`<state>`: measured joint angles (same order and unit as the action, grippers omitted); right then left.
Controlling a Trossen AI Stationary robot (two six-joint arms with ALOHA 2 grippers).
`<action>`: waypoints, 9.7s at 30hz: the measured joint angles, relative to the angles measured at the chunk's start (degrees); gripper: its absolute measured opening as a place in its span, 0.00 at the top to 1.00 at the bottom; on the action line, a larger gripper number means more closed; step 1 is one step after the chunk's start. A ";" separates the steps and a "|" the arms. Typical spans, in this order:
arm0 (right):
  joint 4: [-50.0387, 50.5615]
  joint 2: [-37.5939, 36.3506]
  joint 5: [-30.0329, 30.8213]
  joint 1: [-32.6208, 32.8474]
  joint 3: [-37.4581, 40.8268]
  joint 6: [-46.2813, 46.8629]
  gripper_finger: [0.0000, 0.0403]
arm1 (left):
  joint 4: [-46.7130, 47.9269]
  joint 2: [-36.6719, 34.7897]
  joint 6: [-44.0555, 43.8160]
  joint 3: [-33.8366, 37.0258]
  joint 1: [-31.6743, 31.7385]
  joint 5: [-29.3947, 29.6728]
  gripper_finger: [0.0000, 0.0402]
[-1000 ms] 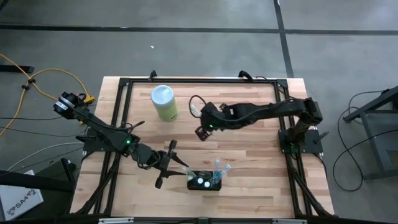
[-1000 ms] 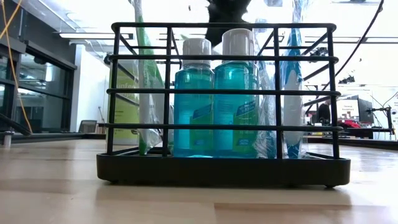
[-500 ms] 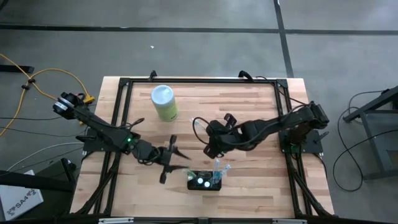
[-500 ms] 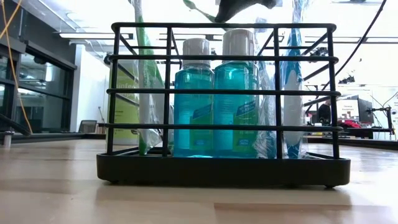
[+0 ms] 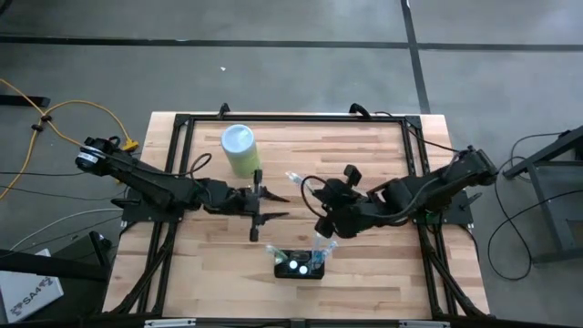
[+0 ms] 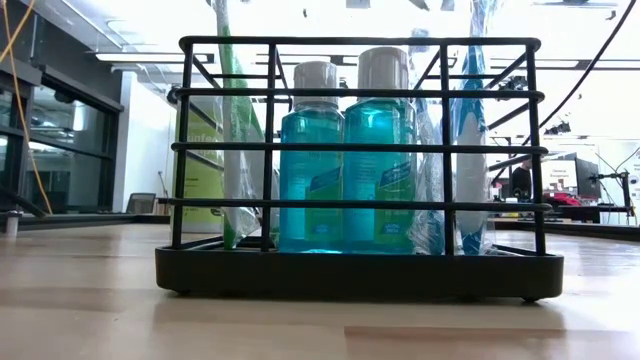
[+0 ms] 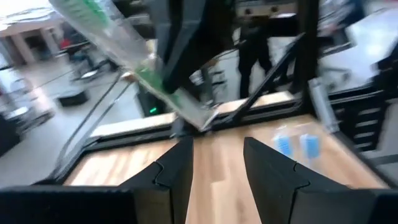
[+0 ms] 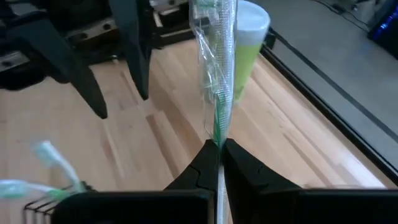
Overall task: Pick & Place toothbrushing station
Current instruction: Put the green toothbrush into the mesh organizer
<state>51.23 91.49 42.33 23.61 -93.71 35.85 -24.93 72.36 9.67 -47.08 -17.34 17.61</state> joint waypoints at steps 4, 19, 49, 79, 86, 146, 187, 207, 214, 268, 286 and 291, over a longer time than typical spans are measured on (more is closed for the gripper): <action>-2.65 -0.63 0.22 2.16 0.02 -2.49 0.99 | -4.33 0.00 1.09 0.01 0.10 -7.09 0.66; -13.17 -0.65 2.43 10.74 0.02 -12.07 0.99 | -13.69 -0.15 -0.04 -0.01 0.08 -15.74 0.66; -25.88 4.78 -10.36 5.72 0.09 -20.74 0.99 | -17.57 -0.17 -1.52 0.00 0.08 -23.13 0.66; -22.79 6.46 -11.25 6.91 0.07 -14.40 0.99 | -5.87 -0.17 -7.03 0.01 -2.34 -23.15 0.66; -22.83 7.53 -11.20 7.95 0.04 -11.68 0.99 | -5.58 -0.18 -5.68 0.01 -3.99 -23.13 0.66; -24.12 8.26 -11.24 8.12 0.02 -11.93 0.99 | 6.65 -0.17 -4.43 -8.75 0.54 -34.37 0.66; -26.30 8.26 -11.19 8.09 0.02 -13.27 0.99 | 6.24 -0.17 -3.03 -8.73 0.54 -32.60 0.96; -26.59 8.28 -11.36 8.12 0.02 -13.57 0.92 | 5.40 -0.15 -3.44 -8.71 -0.84 -30.73 0.99; -26.56 8.28 -11.27 8.12 0.02 -13.64 0.86 | 5.53 -0.15 -4.11 -8.71 -0.84 -30.72 0.99; -11.64 -1.20 -8.24 10.70 0.04 -8.46 0.71 | 2.01 -0.15 -6.75 -8.74 -0.38 -22.76 0.99; -2.26 -1.30 -8.04 11.93 0.04 2.56 0.71 | 19.89 -0.17 -6.61 -18.35 0.85 -21.74 0.99; 0.42 -1.30 -7.93 13.10 0.04 5.86 0.71 | 23.41 -0.17 -7.83 -18.45 0.81 -18.31 0.99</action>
<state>51.66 90.19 34.40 36.71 -93.67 41.71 -1.53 72.18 1.84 -65.53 -16.53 -0.69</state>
